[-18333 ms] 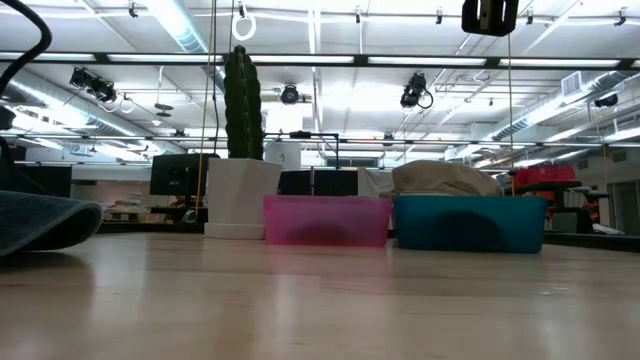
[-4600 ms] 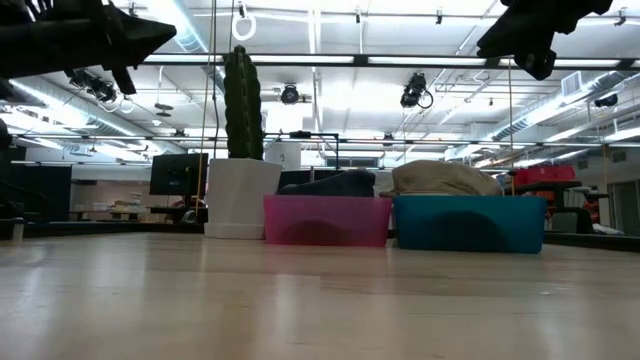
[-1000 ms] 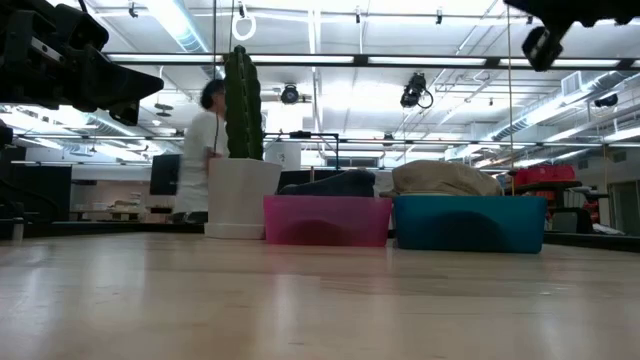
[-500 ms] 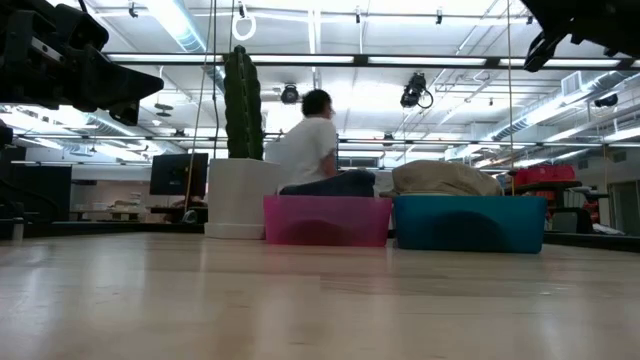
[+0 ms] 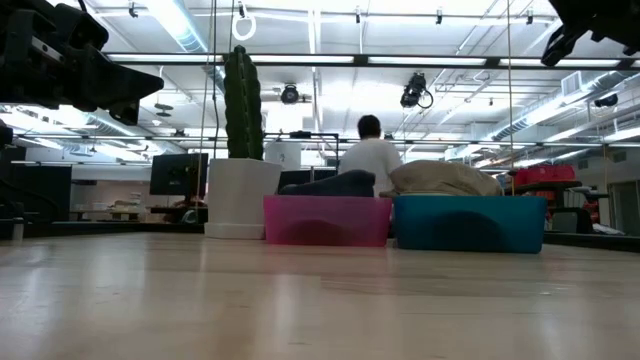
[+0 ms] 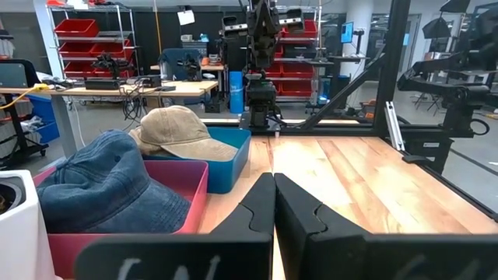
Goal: Pick & Place hat
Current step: Return to home position
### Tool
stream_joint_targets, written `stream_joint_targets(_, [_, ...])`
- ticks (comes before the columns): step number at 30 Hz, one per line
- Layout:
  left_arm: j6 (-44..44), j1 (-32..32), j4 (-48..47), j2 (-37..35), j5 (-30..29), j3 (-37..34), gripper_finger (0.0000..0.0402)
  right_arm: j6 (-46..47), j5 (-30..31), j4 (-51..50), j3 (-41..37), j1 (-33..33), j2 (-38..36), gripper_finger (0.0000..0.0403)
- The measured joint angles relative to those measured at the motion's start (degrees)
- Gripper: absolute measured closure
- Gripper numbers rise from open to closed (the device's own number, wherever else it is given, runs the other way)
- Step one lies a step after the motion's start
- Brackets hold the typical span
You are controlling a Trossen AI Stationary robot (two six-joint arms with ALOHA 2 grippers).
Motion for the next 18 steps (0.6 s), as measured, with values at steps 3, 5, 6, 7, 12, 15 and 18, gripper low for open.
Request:
stream_joint_targets(3, [-0.01, 0.0, -0.02, 0.0, -0.06, 0.0, 0.0399, 0.47, -0.45, -0.83, 0.0, -0.02, 0.13, 0.0403])
stream_joint_targets(5, [-0.01, 0.0, -0.01, 0.0, -0.06, 0.0, 0.0399, 1.3, -0.73, -2.63, 0.02, -0.02, 0.06, 0.0403])
stream_joint_targets(6, [-0.02, 0.0, -0.02, 0.0, -0.06, 0.0, 0.0399, 1.34, -0.91, -3.65, -0.01, -0.02, 0.06, 0.0403])
stream_joint_targets(7, [-0.01, 0.0, -0.02, 0.0, -0.06, 0.0, 0.0399, 1.31, -1.21, -3.76, -0.05, -0.02, 0.06, 0.0403])
stream_joint_targets(12, [0.0, 0.0, -0.02, 0.0, -0.06, 0.0, 0.0399, 1.2, -2.34, -3.11, -0.02, -0.02, 0.06, 0.0403])
stream_joint_targets(15, [-0.02, 0.0, -0.02, 0.0, -0.05, 0.0, 0.0399, 1.57, -3.84, -2.41, -0.02, -0.02, 0.05, 0.0403])
stream_joint_targets(18, [-0.02, 0.0, -0.04, 0.0, -0.06, 0.0, 0.0399, 1.53, -4.5, 1.2, -0.66, -0.02, 0.05, 0.0403])
